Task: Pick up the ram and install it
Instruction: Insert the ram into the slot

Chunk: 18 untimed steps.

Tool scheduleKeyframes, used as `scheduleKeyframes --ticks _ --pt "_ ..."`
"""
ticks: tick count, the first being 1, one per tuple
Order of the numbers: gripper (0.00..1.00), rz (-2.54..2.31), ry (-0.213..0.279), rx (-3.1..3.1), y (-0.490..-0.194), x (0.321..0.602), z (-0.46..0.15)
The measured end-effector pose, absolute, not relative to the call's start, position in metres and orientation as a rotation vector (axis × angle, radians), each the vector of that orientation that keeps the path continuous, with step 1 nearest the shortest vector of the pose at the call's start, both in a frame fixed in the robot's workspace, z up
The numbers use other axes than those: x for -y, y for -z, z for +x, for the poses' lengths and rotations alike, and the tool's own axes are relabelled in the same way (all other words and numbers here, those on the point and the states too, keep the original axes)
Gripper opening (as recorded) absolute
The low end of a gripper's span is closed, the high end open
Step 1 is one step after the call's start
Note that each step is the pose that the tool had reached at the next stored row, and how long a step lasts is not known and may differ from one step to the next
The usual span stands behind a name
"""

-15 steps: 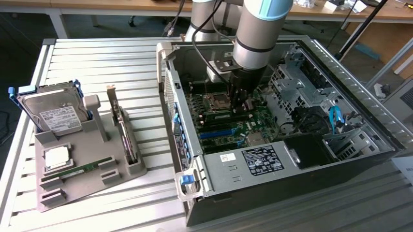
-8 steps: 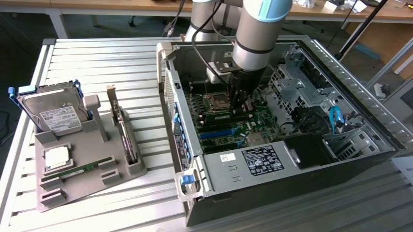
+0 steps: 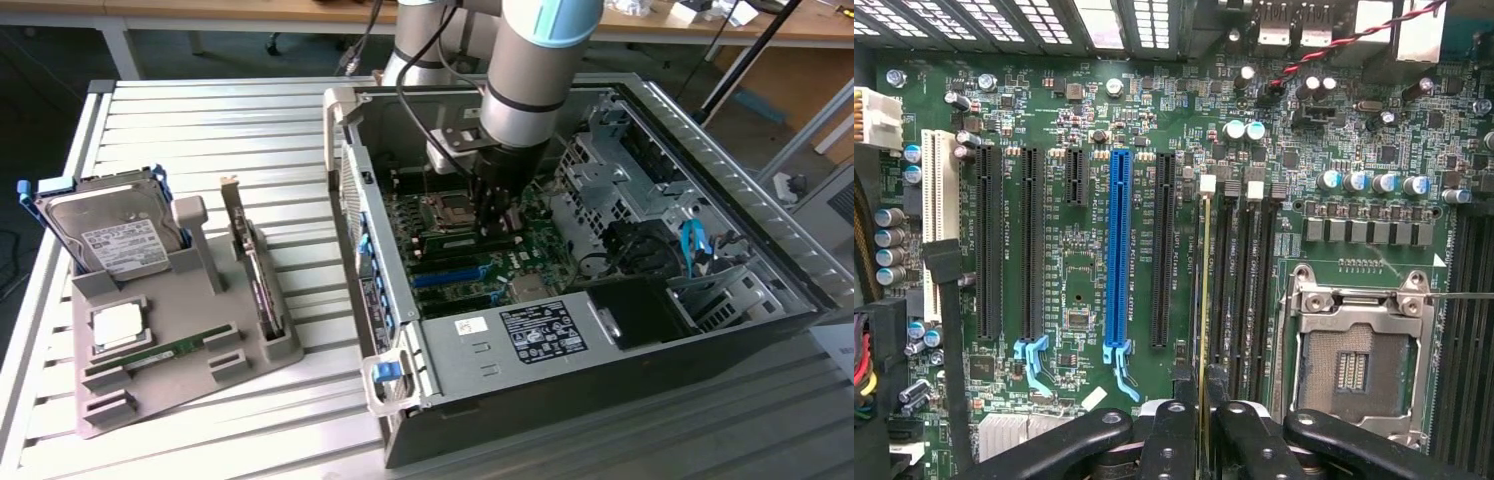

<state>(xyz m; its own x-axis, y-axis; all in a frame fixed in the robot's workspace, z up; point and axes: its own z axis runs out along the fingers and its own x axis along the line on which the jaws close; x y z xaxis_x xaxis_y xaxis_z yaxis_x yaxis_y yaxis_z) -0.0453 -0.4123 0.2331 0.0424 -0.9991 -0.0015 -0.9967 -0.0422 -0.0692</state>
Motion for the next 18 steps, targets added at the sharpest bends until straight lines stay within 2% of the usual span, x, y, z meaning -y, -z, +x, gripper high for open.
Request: scheduleKeyframes --ticks 18 --pt "0.15 -2.23 0.071 -2.137 -0.2301 0.4124 -0.0434"
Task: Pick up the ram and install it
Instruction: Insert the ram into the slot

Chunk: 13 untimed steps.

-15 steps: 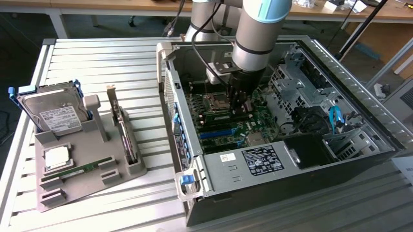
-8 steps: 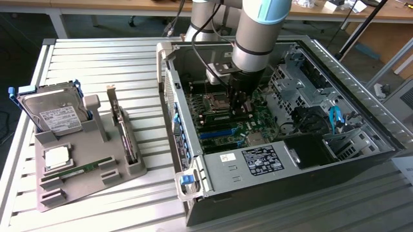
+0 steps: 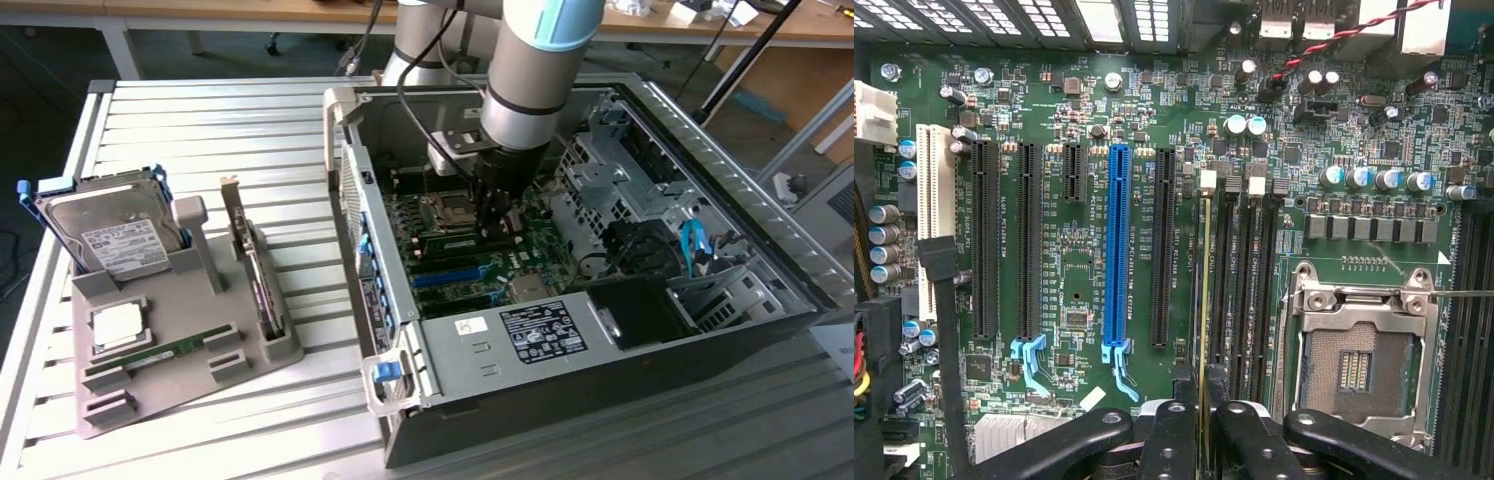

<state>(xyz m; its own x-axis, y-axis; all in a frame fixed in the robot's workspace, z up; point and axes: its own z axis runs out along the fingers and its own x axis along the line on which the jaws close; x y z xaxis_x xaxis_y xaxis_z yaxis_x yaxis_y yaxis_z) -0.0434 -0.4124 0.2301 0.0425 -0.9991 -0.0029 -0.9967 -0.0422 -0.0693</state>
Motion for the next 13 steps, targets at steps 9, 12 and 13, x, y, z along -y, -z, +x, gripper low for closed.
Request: scheduleKeyframes --ticks 9,12,13 --pt "0.15 -2.201 0.072 -2.168 -0.23 0.4124 -0.0434" --pt "0.15 -2.189 0.072 -2.18 -0.23 0.4123 -0.0434" --pt "0.15 -2.183 0.073 -2.186 -0.2299 0.4123 -0.0433"
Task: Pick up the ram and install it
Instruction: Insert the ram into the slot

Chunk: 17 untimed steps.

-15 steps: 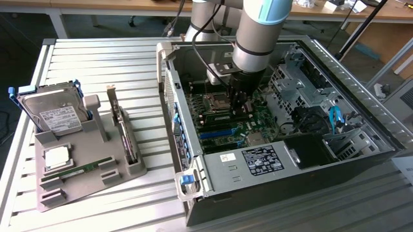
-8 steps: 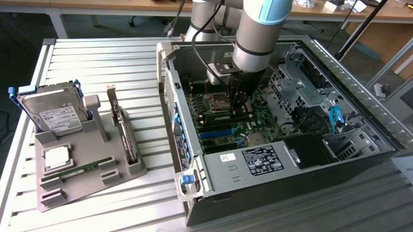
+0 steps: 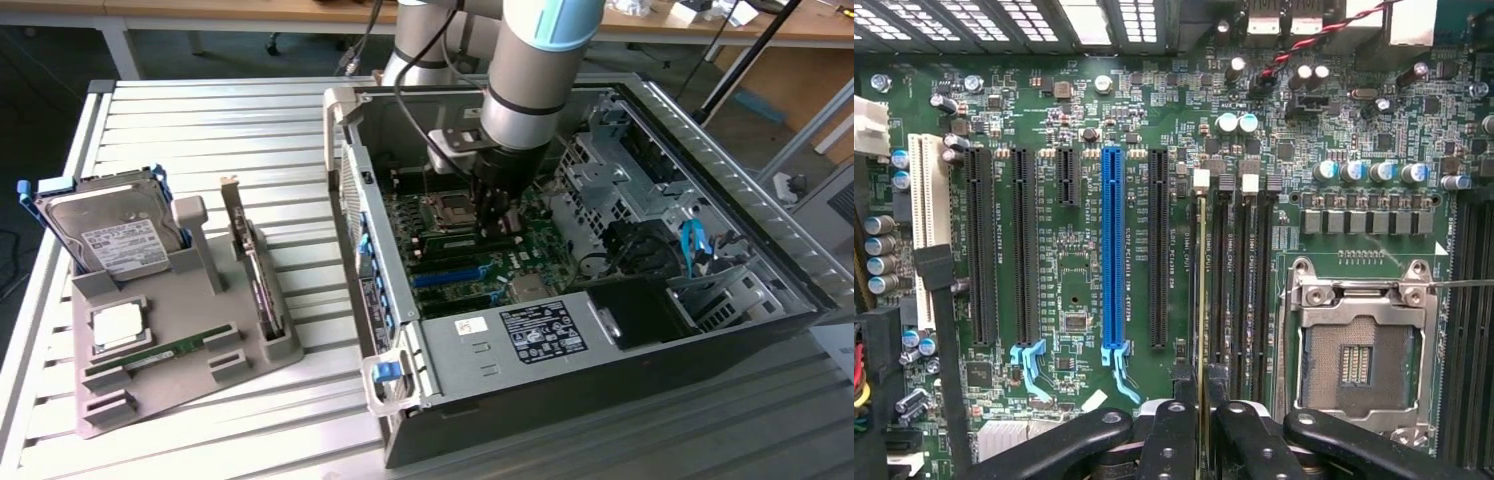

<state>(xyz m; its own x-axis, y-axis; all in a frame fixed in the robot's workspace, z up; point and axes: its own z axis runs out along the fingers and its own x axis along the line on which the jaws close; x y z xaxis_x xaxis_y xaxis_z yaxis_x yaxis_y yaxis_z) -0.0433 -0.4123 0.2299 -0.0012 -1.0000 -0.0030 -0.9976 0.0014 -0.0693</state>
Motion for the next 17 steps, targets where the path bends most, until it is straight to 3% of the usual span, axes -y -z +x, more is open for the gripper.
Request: scheduleKeyframes --ticks 17 --pt "0.15 -2.169 0.078 -2.205 -0.2298 0.4124 -0.0434"
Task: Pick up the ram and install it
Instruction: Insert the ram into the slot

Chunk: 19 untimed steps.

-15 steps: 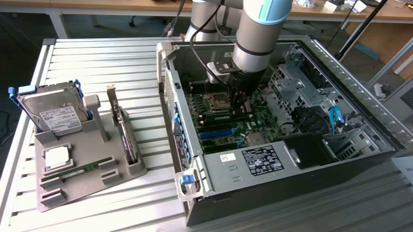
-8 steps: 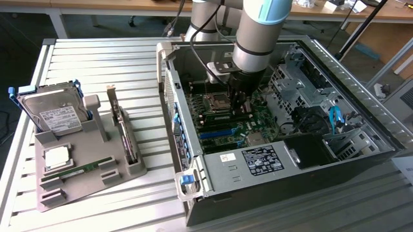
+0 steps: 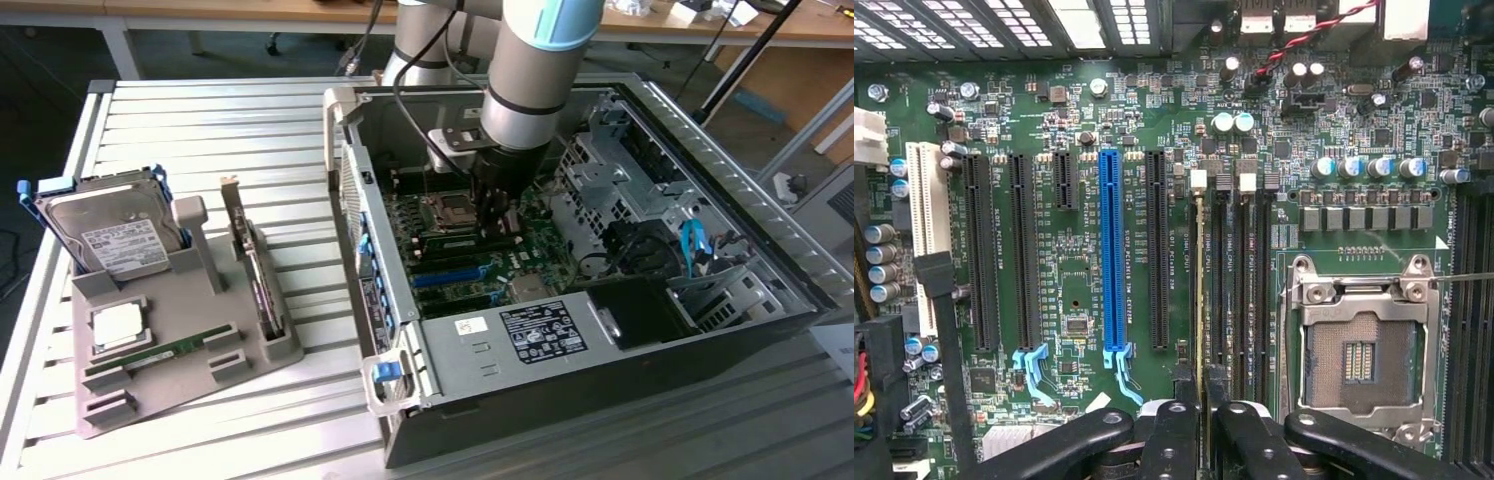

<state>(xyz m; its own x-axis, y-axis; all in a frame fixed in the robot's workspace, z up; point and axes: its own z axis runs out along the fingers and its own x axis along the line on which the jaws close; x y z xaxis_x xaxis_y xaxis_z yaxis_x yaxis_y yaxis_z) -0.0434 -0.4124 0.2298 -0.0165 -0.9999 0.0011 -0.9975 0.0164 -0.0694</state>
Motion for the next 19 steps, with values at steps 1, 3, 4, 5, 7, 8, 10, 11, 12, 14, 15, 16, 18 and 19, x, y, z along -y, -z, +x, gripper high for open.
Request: scheduleKeyframes --ticks 1,3,4,5,7,8,10,11,12,14,15,16,18,19 --pt "0.15 -2.169 0.078 -2.205 -0.2298 0.4124 -0.0434" --pt "0.15 -2.169 0.078 -2.205 -0.2299 0.4124 -0.0434" --pt "0.15 -2.169 0.078 -2.205 -0.2299 0.4124 -0.0434" --pt "0.15 -2.169 0.078 -2.205 -0.2298 0.4124 -0.0434" --pt "0.15 -2.17 0.079 -2.205 -0.2294 0.4124 -0.0434" --pt "0.15 -2.17 0.079 -2.205 -0.2292 0.4124 -0.0433" --pt "0.15 -2.17 0.081 -2.206 -0.2287 0.4124 -0.0434" --pt "0.15 -2.171 0.081 -2.206 -0.2285 0.4124 -0.0434" --pt "0.15 -2.171 0.081 -2.206 -0.2283 0.4125 -0.0434" --pt "0.15 -2.171 0.082 -2.206 -0.2282 0.4124 -0.0434" --pt "0.15 -2.171 0.083 -2.206 -0.2281 0.4124 -0.0434" --pt "0.15 -2.172 0.084 -2.207 -0.2281 0.4124 -0.0434" --pt "0.15 -2.172 0.084 -2.207 -0.2281 0.4124 -0.0434" --pt "0.15 -2.172 0.084 -2.207 -0.2282 0.4124 -0.0434"
